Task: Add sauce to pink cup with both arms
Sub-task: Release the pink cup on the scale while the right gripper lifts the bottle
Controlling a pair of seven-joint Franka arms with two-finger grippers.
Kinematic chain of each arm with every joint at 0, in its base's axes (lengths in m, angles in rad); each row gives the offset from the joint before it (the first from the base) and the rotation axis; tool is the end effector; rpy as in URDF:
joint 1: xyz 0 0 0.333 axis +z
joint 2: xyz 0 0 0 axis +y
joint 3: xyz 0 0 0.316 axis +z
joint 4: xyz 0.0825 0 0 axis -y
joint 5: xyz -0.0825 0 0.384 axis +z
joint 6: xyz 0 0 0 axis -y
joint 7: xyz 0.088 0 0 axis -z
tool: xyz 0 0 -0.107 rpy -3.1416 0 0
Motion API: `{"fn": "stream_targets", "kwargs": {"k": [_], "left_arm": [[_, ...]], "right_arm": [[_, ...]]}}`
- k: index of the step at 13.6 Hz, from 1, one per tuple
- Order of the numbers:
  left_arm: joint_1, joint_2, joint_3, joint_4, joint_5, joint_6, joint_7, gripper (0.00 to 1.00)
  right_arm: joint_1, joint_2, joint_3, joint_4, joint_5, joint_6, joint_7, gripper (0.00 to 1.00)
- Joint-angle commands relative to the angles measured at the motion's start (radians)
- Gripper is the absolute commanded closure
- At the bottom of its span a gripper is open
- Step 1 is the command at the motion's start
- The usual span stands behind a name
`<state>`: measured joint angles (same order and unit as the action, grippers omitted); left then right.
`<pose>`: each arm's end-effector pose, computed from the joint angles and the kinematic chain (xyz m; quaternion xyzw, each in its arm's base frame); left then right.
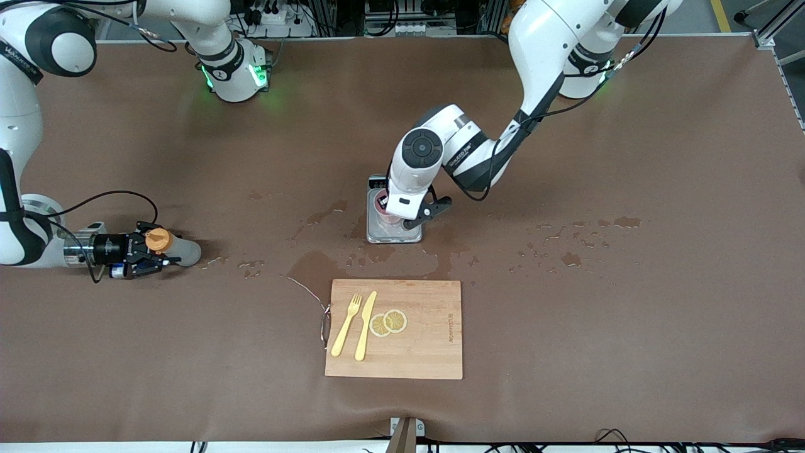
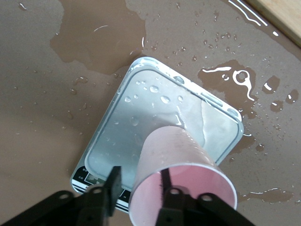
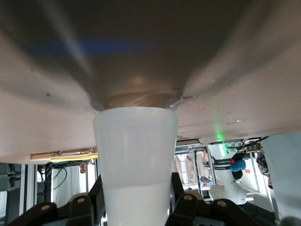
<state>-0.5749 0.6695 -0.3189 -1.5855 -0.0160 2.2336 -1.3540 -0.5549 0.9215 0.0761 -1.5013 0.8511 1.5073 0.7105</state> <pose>0.4613 -0.5244 0.2609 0.9591 0.2633 -0.0917 0.0492 0.5841 -0.2141 0.1203 -0.5767 0.5809 0.4453 0.3629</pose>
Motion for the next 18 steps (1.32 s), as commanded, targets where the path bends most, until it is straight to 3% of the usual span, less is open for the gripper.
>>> {"fn": "stream_targets", "kwargs": {"k": [1,8,13,18], "left_arm": [[-0.016,0.012,0.011,0.024,0.031,-0.002,-0.024,0.00],[-0.014,0.005,0.011,0.024,0.036,-0.002,-0.017,0.00],[0.007,-0.021,0.009,0.021,0.048,-0.019,0.019,0.00],[0.055,-0.089,-0.006,0.019,0.021,-0.138,0.053,0.00]], "right_arm": [[0.039,-0.059,-0.013,-0.013,0.006,0.017,0.095,0.43],[0.128,-0.153,-0.016,-0.016,-0.061,0.080,0.269,0.43],[0.200,-0.228,-0.016,-0.023,-0.174,0.116,0.362,0.43],[0.271,-0.282,-0.018,-0.025,-0.285,0.152,0.475,0.43]]}}
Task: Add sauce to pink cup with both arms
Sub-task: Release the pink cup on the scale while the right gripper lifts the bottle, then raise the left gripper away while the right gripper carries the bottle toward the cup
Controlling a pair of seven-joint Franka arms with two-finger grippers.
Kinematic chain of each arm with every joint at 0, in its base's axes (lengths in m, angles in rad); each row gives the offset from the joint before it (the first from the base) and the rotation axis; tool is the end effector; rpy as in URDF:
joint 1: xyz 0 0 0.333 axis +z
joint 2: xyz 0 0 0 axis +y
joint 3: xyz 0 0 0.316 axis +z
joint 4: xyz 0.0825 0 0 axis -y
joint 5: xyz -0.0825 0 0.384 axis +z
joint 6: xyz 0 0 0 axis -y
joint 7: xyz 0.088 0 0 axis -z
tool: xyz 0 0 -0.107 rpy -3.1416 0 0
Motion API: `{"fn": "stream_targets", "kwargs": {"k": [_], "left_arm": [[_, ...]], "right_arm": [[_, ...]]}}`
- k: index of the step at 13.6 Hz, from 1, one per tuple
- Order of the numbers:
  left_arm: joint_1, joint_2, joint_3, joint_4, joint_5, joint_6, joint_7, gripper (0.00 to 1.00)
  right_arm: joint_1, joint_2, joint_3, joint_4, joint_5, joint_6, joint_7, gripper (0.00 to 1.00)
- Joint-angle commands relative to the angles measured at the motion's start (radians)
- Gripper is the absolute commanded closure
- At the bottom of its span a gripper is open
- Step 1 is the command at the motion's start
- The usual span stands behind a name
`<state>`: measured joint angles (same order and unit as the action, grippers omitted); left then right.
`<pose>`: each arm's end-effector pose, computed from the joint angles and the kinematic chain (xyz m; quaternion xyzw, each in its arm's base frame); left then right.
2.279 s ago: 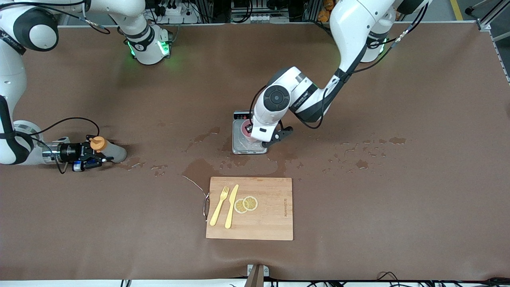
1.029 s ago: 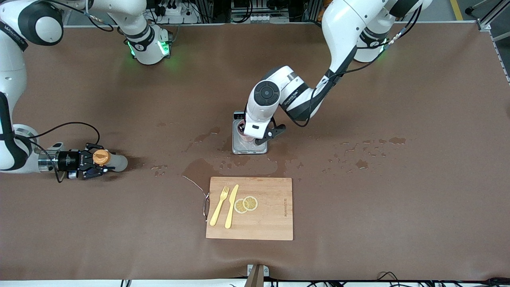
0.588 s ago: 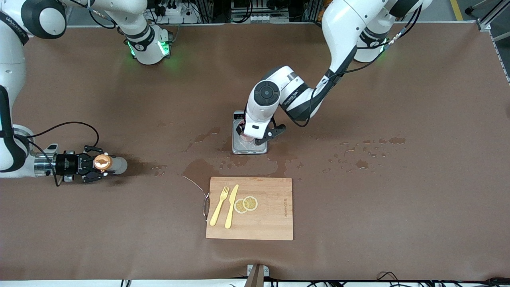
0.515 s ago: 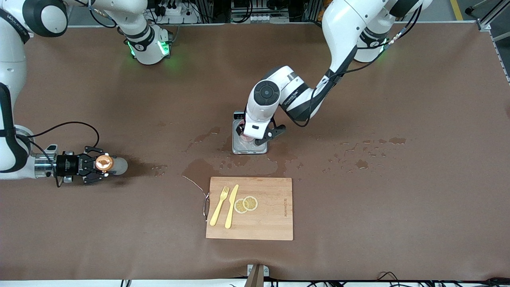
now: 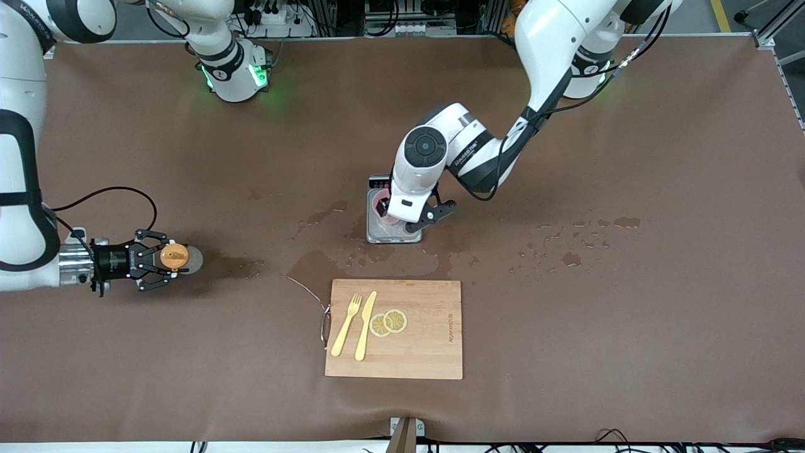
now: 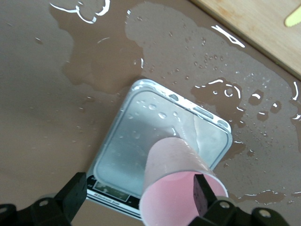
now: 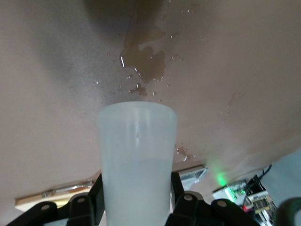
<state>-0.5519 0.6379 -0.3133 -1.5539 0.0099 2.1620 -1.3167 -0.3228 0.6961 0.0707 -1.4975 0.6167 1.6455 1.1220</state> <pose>0.4793 -0.5113 0.2891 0.9646 0.2484 -0.0783 0.0405 0.6491 -0.1144 0.2469 -0.6368 0.6584 0.3630 0.1711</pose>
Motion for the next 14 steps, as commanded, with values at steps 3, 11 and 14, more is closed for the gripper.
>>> {"fn": "stream_targets", "kwargs": {"k": [3,11,14], "left_arm": [[0.075,-0.113,-0.027,-0.012,-0.076,-0.137,0.086,0.00],[0.207,-0.254,-0.026,-0.012,-0.148,-0.419,0.361,0.00],[0.265,-0.313,-0.024,-0.018,-0.139,-0.516,0.503,0.00]], "right_arm": [[0.096,-0.093,-0.012,-0.032,-0.104,0.030,0.159,0.43],[0.301,-0.190,-0.012,-0.058,-0.310,0.053,0.516,0.43],[0.361,-0.208,-0.012,-0.072,-0.360,0.046,0.634,0.43]]}}
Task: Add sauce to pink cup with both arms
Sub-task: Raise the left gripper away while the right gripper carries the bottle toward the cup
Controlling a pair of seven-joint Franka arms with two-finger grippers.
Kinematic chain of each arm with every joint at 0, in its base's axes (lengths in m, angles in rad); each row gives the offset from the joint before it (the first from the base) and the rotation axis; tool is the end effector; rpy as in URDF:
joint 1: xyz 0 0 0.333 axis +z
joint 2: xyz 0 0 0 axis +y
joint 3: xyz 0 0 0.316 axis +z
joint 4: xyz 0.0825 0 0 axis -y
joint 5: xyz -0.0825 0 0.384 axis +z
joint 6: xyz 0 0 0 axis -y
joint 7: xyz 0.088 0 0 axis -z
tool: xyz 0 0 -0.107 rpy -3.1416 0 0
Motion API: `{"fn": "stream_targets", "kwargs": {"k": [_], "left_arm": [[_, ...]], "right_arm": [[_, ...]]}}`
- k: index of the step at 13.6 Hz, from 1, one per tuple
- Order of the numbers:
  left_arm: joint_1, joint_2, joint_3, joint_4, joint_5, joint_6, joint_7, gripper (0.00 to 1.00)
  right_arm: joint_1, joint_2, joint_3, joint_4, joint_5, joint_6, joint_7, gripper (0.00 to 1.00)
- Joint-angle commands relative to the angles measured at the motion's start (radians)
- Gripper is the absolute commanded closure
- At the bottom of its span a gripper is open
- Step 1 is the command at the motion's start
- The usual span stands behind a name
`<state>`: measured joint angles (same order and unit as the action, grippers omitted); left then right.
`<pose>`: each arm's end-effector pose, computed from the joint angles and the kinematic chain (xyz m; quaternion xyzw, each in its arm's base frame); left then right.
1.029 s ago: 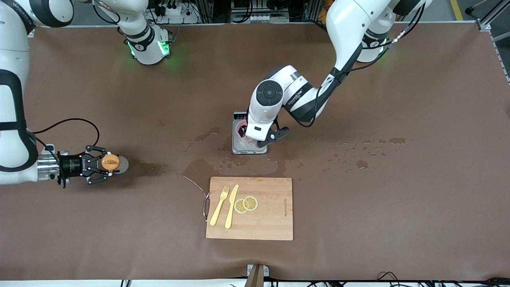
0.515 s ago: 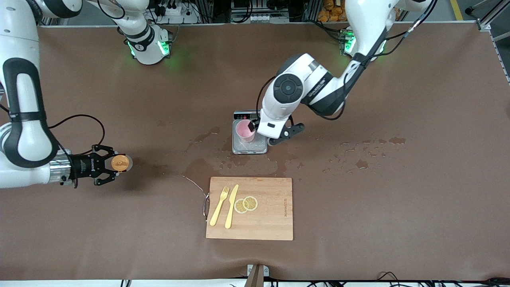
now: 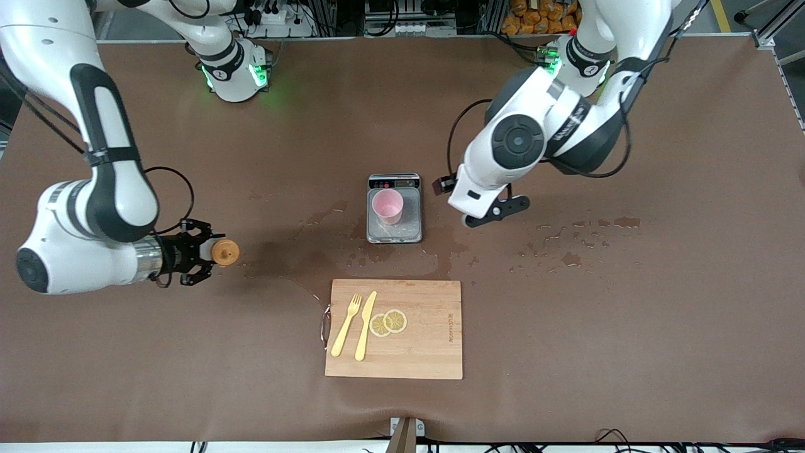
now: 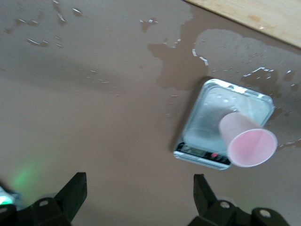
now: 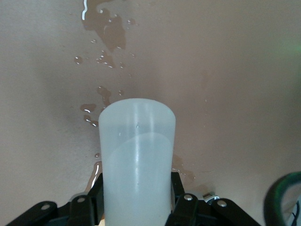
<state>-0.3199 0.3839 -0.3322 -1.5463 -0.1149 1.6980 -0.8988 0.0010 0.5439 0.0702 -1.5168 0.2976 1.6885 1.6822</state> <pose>0.5200 -0.3781 0.4264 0.9776 0.1393 -0.1577 0.0102 0.6539 0.0684 0.3266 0.6382 -0.7306 -0.2397 0.0378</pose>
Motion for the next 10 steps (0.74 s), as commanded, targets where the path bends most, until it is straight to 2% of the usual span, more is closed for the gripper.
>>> {"fn": "stream_targets", "kwargs": {"k": [1,6,7,10], "left_arm": [[0.056,-0.072,-0.005,-0.031,-0.012,-0.072,0.136,0.00],[0.223,-0.100,-0.004,-0.024,-0.009,-0.204,0.456,0.00],[0.263,-0.103,-0.005,-0.024,-0.006,-0.222,0.524,0.00],[0.335,-0.112,-0.001,-0.026,0.013,-0.247,0.664,0.00]], "right_arm": [[0.057,-0.061,-0.012,-0.060,-0.061,0.003,0.106,0.44],[0.138,-0.053,-0.012,-0.066,-0.130,0.017,0.218,0.51],[0.166,-0.055,-0.010,-0.066,-0.168,0.017,0.267,0.58],[0.235,-0.053,-0.010,-0.065,-0.235,0.011,0.370,0.58]]}}
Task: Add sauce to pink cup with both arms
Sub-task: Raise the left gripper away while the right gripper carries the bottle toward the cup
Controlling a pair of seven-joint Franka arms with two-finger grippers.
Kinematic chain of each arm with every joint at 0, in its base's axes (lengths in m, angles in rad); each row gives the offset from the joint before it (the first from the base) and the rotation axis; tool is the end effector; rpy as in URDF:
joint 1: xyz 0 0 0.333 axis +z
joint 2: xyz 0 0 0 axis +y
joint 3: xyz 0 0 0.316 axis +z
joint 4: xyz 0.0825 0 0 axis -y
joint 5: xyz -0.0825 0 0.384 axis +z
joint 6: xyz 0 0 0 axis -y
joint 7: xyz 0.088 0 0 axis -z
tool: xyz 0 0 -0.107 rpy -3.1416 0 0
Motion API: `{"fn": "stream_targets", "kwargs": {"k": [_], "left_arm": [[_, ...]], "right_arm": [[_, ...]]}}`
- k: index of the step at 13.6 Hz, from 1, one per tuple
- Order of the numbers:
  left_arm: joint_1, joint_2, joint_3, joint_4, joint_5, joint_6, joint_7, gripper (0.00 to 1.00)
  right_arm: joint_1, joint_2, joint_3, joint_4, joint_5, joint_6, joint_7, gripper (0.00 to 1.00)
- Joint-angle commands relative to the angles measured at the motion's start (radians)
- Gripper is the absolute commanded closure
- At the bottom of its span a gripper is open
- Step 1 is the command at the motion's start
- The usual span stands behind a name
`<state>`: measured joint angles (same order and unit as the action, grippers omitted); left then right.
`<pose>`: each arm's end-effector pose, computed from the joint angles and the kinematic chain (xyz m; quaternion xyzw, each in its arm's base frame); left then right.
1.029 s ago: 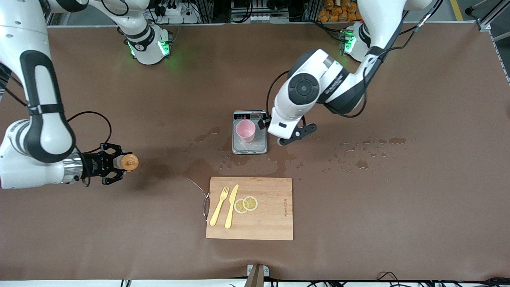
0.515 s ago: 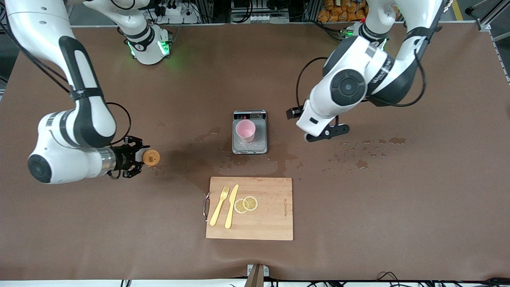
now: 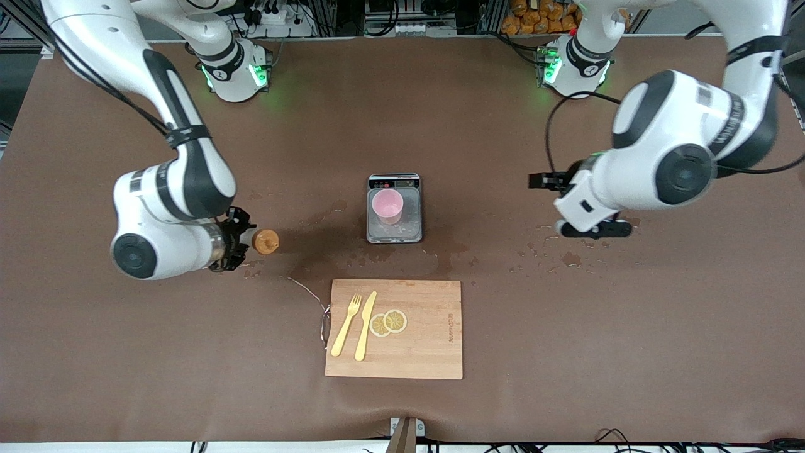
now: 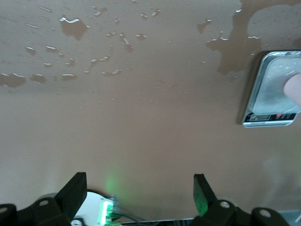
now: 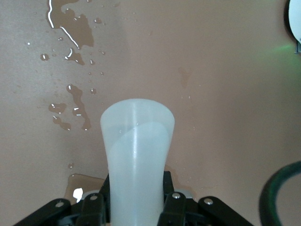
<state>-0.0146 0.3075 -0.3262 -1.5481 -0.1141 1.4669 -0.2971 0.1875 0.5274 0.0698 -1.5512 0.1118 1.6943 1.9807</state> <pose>0.5730 -0.1950 0.4588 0.9769 -0.0186 -0.2084 0.0425 0.6252 0.1697 0.3193 0.6234 -0.7551 -0.1471 0.1399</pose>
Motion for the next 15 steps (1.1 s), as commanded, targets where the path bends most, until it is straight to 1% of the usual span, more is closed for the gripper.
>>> {"fn": "stream_targets", "kwargs": {"k": [1,2,4,7,10,11,13,15], "left_arm": [[0.031,-0.033,-0.011,-0.026,0.045,-0.016,0.061,0.00],[0.031,-0.027,-0.010,-0.027,0.054,-0.016,0.059,0.00],[0.044,-0.033,-0.001,-0.029,0.056,-0.034,0.058,0.00],[0.056,-0.033,-0.002,-0.029,0.094,-0.098,0.053,0.00],[0.074,-0.059,-0.001,-0.030,0.100,-0.164,0.047,0.00],[0.076,-0.065,-0.001,-0.030,0.100,-0.181,0.050,0.00],[0.071,-0.068,0.006,-0.029,0.102,-0.198,0.056,0.00],[0.059,-0.091,0.031,-0.021,0.106,-0.195,0.065,0.00]], "right_arm": [[0.068,-0.035,-0.010,-0.030,-0.070,0.004,0.099,0.58],[0.084,-0.032,-0.010,-0.032,-0.095,0.002,0.125,0.58],[0.124,-0.032,-0.010,-0.030,-0.116,-0.016,0.174,0.58],[0.210,-0.030,-0.010,-0.018,-0.202,-0.102,0.282,0.58],[0.279,-0.027,-0.010,-0.013,-0.222,-0.146,0.335,0.58],[0.300,-0.018,-0.010,-0.004,-0.247,-0.165,0.361,0.58],[0.354,-0.003,-0.010,0.026,-0.276,-0.241,0.395,0.58],[0.391,0.000,-0.010,0.051,-0.281,-0.306,0.402,0.58]]}}
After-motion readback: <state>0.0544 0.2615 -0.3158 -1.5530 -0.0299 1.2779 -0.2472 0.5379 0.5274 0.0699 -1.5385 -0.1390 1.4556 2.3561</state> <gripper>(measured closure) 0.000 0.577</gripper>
